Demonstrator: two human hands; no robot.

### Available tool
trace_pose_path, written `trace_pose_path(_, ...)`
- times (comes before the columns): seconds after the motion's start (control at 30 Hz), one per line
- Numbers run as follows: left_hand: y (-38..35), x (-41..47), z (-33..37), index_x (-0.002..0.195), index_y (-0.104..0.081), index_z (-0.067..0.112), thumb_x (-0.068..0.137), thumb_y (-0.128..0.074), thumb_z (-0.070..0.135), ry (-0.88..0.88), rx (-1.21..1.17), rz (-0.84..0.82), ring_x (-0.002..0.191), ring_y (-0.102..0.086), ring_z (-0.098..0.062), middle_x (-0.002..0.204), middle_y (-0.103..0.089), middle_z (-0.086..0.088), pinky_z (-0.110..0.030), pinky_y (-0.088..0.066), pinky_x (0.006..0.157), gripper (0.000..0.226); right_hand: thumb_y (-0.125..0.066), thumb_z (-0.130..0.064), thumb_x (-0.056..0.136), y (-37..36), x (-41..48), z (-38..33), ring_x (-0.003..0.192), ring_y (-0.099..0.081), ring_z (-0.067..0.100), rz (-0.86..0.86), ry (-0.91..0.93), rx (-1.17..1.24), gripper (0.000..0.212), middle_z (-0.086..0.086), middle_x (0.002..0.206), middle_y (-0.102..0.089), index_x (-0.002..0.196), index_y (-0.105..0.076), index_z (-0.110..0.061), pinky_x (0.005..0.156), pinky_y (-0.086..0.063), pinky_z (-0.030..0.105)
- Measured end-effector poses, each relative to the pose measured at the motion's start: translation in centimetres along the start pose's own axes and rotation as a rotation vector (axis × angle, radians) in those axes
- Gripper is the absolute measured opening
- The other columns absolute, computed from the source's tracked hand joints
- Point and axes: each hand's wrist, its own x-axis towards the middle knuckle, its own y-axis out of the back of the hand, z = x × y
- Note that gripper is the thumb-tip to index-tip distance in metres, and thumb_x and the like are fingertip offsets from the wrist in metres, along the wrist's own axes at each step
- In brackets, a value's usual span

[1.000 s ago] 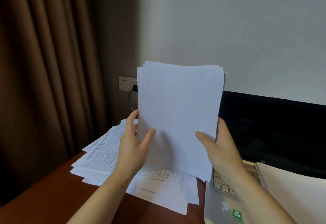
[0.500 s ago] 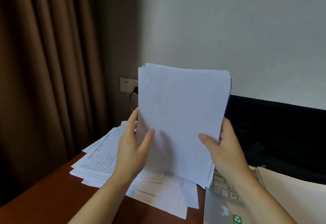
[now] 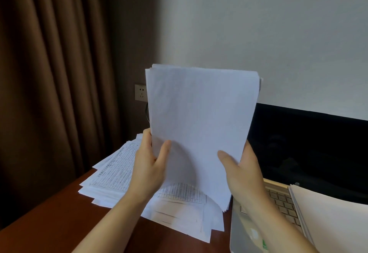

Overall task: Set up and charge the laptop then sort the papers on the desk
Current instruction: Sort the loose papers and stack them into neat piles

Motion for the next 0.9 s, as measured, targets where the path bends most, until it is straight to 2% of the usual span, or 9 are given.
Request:
trace_pose_path(0.1,0.0,-0.1,0.1,0.127,-0.049,0.03,0.1,-0.061,0.019,0.021,-0.006,-0.016,0.1,-0.067,-0.001,0.111,-0.067,0.021,-0.017,-0.058,0.074,0.032,-0.065,-0.007,0.091,0.1,0.0,0.2,0.094,-0.064,-0.008,-0.023,-0.025,-0.003,0.037,-0.016,0.107,-0.069,0.119,-0.058,-0.03,0.079,-0.049,0.018)
trace_pose_path(0.17,0.1,0.1,0.1,0.128,-0.049,0.031,0.098,-0.063,0.02,0.027,-0.021,-0.008,0.103,-0.067,-0.002,0.114,-0.067,0.019,-0.02,-0.059,0.077,0.035,-0.068,-0.007,0.089,0.7,0.3,-0.2,0.093,-0.066,-0.007,-0.007,-0.025,0.026,0.036,-0.018,0.103,-0.072,0.118,-0.06,-0.027,0.081,-0.05,0.018)
trace_pose_path(0.27,0.2,0.1,0.0,0.127,-0.051,0.033,0.097,-0.066,0.02,0.028,-0.004,-0.025,0.104,-0.068,-0.004,0.112,-0.067,0.024,-0.025,-0.058,0.082,0.037,-0.07,-0.009,0.089,1.2,0.5,-0.6,0.097,-0.068,0.0,-0.079,-0.049,0.015,0.033,-0.017,0.104,-0.073,0.115,-0.063,-0.027,0.085,-0.052,0.024)
trace_pose_path(0.37,0.3,0.1,0.1,0.124,-0.052,0.035,0.096,-0.068,0.019,0.02,0.042,-0.037,0.102,-0.067,0.001,0.109,-0.066,0.03,-0.025,-0.059,0.082,0.036,-0.072,-0.01,0.087,0.9,0.4,-0.4,0.094,-0.07,0.003,-0.111,-0.111,0.027,0.029,-0.013,0.101,-0.074,0.111,-0.065,-0.025,0.079,-0.053,0.021)
trace_pose_path(0.47,0.2,0.2,0.0,0.126,-0.055,0.03,0.096,-0.067,0.02,0.044,0.025,-0.03,0.102,-0.068,-0.003,0.11,-0.07,0.022,-0.028,-0.061,0.084,0.033,-0.072,-0.011,0.088,0.6,0.0,-0.1,0.091,-0.07,0.002,-0.181,-0.155,0.009,0.025,-0.015,0.098,-0.075,0.107,-0.069,-0.026,0.076,-0.054,0.017)
trace_pose_path(0.6,0.2,0.4,0.6,0.12,-0.061,0.029,0.099,-0.064,0.018,0.08,-0.038,-0.044,0.098,-0.072,-0.01,0.109,-0.074,0.013,-0.033,-0.062,0.081,0.024,-0.068,-0.015,0.092,0.9,0.1,-1.4,0.089,-0.071,0.003,-0.178,-0.142,0.015,0.018,-0.016,0.097,-0.075,0.104,-0.07,-0.028,0.08,-0.055,0.024)
trace_pose_path(0.7,0.0,0.2,1.6,0.12,-0.063,0.03,0.1,-0.062,0.02,0.148,-0.111,-0.078,0.098,-0.073,-0.012,0.109,-0.075,0.013,-0.034,-0.061,0.08,0.022,-0.063,-0.018,0.095,2.4,0.3,-3.1,0.095,-0.072,0.01,-0.167,-0.137,0.051,0.019,-0.01,0.103,-0.076,0.111,-0.07,-0.024,0.086,-0.055,0.034)
trace_pose_path(0.8,-1.2,-0.2,2.4,0.121,-0.062,0.037,0.104,-0.057,0.027,0.277,-0.147,-0.171,0.102,-0.072,-0.011,0.111,-0.075,0.015,-0.04,-0.058,0.091,0.021,-0.059,-0.021,0.098,4.9,0.2,-4.1,0.101,-0.07,0.006,-0.171,-0.113,0.023,0.025,-0.014,0.111,-0.073,0.121,-0.065,-0.028,0.086,-0.054,0.027)
trace_pose_path(0.9,-3.3,-1.4,3.6,0.116,-0.066,0.035,0.105,-0.052,0.033,0.424,-0.142,-0.263,0.102,-0.072,-0.015,0.108,-0.076,0.013,-0.047,-0.056,0.098,0.018,-0.058,-0.018,0.099,8.3,-0.5,-3.8,0.097,-0.068,-0.002,-0.083,-0.113,-0.041,0.025,-0.017,0.108,-0.072,0.118,-0.062,-0.032,0.077,-0.053,0.012)
